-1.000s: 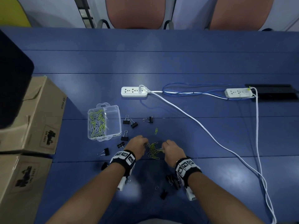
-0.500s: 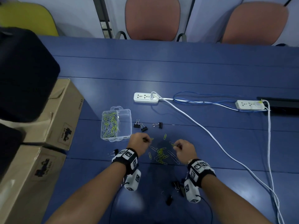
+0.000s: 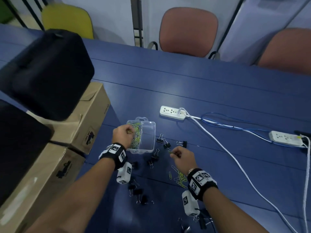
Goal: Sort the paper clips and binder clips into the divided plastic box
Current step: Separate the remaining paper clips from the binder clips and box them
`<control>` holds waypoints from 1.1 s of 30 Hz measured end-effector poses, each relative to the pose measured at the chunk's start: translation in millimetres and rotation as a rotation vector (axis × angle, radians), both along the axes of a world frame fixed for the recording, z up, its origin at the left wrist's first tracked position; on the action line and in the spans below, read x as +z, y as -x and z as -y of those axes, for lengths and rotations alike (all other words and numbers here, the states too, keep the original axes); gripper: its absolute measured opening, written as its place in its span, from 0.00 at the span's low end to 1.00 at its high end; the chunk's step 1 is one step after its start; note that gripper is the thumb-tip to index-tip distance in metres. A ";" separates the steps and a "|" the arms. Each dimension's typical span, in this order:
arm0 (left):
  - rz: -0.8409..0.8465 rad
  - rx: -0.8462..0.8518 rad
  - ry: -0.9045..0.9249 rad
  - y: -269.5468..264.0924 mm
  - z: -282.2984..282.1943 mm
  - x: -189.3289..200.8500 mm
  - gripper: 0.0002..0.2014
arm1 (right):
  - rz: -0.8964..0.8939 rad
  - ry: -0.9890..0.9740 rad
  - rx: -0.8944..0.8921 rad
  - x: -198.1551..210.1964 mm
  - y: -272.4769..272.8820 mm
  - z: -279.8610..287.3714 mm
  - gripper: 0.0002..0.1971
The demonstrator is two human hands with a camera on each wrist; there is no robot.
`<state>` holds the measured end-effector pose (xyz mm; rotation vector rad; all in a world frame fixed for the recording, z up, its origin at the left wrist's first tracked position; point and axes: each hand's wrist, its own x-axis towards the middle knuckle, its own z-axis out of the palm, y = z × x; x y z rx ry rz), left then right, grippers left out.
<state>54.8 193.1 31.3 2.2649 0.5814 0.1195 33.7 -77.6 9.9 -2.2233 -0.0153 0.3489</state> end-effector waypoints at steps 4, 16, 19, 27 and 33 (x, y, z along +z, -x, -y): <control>-0.028 -0.071 -0.022 -1.8 -9.8 -18.4 0.09 | 0.000 -0.026 0.080 7.1 -22.4 -40.7 0.05; 0.030 -0.132 0.083 15.6 -25.3 -30.9 0.14 | -0.070 0.033 0.102 18.9 -94.3 -159.8 0.05; 0.064 -0.078 0.093 23.6 -33.4 -36.9 0.13 | -0.106 0.121 0.238 20.0 -99.0 -173.9 0.11; -0.004 -0.054 0.026 30.1 -32.7 -37.2 0.13 | -0.184 0.046 0.126 18.6 -95.7 -138.6 0.06; -0.007 -0.164 -0.039 27.0 9.2 -22.0 0.12 | -0.122 -0.043 -0.072 11.7 -85.1 -57.0 0.05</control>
